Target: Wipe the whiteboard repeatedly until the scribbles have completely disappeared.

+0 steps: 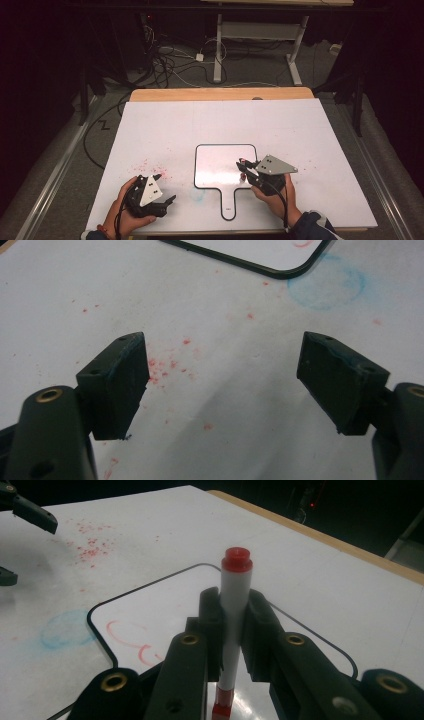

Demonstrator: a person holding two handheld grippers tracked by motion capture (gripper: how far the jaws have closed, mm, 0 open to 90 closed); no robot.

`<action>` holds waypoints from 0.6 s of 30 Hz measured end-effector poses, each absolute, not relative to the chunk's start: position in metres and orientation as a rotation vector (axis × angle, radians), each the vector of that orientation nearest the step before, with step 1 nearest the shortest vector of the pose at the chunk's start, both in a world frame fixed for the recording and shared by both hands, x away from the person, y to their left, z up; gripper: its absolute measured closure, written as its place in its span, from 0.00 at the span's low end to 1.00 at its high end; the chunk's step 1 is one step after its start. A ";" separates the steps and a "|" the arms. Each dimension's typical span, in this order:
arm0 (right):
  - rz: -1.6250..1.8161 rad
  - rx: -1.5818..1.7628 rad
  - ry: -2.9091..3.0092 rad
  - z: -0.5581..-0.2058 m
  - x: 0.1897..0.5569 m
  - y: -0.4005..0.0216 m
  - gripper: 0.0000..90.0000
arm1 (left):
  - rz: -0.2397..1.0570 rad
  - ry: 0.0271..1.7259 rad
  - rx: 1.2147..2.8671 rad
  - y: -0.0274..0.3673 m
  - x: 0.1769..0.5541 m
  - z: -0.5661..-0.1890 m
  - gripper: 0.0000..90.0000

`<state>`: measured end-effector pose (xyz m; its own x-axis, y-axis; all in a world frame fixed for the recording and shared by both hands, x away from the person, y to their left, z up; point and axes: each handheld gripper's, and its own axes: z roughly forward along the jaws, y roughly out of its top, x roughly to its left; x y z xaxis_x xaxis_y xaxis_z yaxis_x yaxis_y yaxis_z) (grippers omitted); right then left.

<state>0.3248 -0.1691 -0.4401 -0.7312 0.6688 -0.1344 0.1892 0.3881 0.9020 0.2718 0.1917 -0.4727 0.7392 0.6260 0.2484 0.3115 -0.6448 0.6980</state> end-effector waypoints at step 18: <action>1.378 0.726 2.213 -0.441 0.324 -0.141 0.90 | 0.632 0.703 2.291 0.191 0.272 -0.473 0.22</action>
<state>0.3242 -0.1411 -0.4410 -0.7694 0.6331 -0.0850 0.2031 0.3685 0.9072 0.2723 0.1912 -0.4730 0.7401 0.6255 0.2470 0.3116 -0.6445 0.6982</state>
